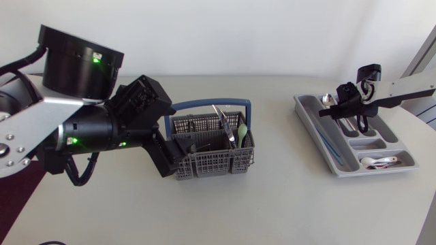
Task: Sort the cutlery from the basket into the organizer compartments.
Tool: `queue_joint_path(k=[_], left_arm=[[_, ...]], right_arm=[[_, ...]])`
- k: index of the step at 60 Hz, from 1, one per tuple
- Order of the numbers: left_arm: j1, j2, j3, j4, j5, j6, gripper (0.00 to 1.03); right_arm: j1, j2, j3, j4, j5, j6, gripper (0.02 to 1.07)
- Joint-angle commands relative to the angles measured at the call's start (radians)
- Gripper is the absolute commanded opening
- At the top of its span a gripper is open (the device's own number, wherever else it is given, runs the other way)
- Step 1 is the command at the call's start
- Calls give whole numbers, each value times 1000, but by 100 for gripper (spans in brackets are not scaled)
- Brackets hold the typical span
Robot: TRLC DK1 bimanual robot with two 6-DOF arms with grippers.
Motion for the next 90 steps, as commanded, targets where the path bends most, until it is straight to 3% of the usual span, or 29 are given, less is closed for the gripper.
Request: queue_joint_path(k=[1,9,19,32,49,68,90], left_arm=[[-3,-21,-22,10,-6,24,95],[3,-29,-29,10,-6,26,95],[3,-41,-66,23,-6,50,95],[9,-100,-210,152,-9,147,95],[49,-123,-304,244,60,254,95],[89,18,-293,310,195,288,90],[160,149,-255,399,289,314,77]], right_arm=[[-3,18,10,-31,1,21,26],[-2,-42,-31,-31,1,17,49],[8,-162,-122,-6,6,11,68],[23,-377,-281,26,0,-34,79],[93,-614,-478,40,-14,-61,82],[284,-844,-663,20,12,-31,82],[715,-1044,-843,-14,107,71,82]])
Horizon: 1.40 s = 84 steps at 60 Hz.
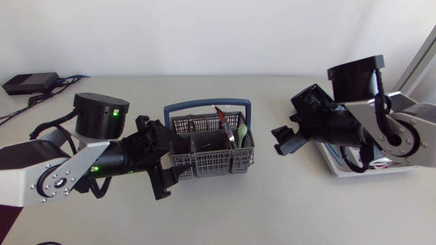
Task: Sort the cutlery from the basket into the organizer compartments.
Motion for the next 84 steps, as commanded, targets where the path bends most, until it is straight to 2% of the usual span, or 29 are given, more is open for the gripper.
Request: queue_joint_path(k=[1,18,25,34,39,53,58,72,84], left_arm=[[9,40,24,30,19,23,76],[23,92,53,61,53,17,57],[26,118,70,69,65,14,45],[26,126,76,76,73,8,31],[25,132,77,78,74,5,25],[6,153,77,83,74,-8,20],[0,159,79,89,74,-12,20],[-3,170,82,103,74,-15,4],[0,164,79,103,76,-26,3]], right_arm=[[78,-39,-40,-16,26,55,82],[195,-58,-69,-14,52,67,82],[244,-65,-69,-16,43,55,82],[302,-107,-89,-18,12,38,82],[307,-125,-100,-27,-57,38,82],[338,-162,-126,-42,-166,33,82],[347,-162,-134,-41,-178,28,82],[350,-144,-148,-22,-198,21,82],[359,-128,-152,-7,-207,13,82]])
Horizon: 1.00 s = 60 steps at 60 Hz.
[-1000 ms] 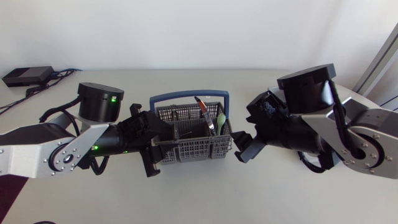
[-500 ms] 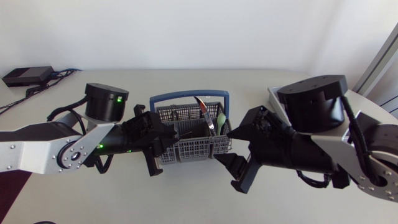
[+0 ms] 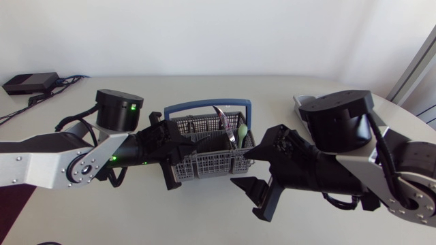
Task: Sort the cutlery from the basket into the organizer compartments.
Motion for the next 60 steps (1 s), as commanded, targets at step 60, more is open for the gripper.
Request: queue_joint_path(k=[60], left_arm=[[-60,-430,-13,-81,-58,-51,3]], right_arm=[[11,85,20,49,-12,-35,82]])
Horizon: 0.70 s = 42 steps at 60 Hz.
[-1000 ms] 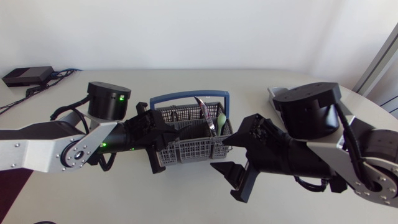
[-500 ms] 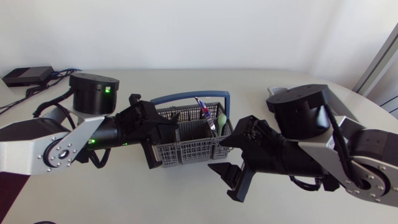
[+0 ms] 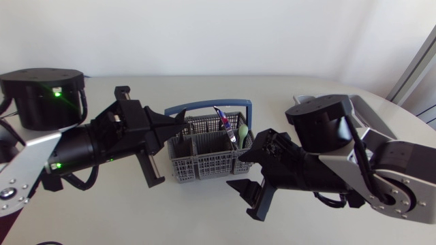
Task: Sort the cutlery from the basket into the organizer compartments.
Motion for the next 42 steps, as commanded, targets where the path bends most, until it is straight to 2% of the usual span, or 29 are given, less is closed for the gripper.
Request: queue_joint_path(k=[1,14,24,33,42], left_arm=[[-22,-62,39,-35,-6,-33,3],[-64,-93,160,-166,8,-163,3],[-53,-18,203,-178,54,-306,3],[-45,47,242,-192,114,-461,3],[2,108,285,-216,252,-557,3]], right_arm=[[9,5,18,6,-3,-8,82],[9,-66,12,-11,-4,-5,82],[9,-149,24,-40,-14,-4,82],[9,-205,55,-49,-21,13,82],[18,-187,85,-42,-53,31,82]])
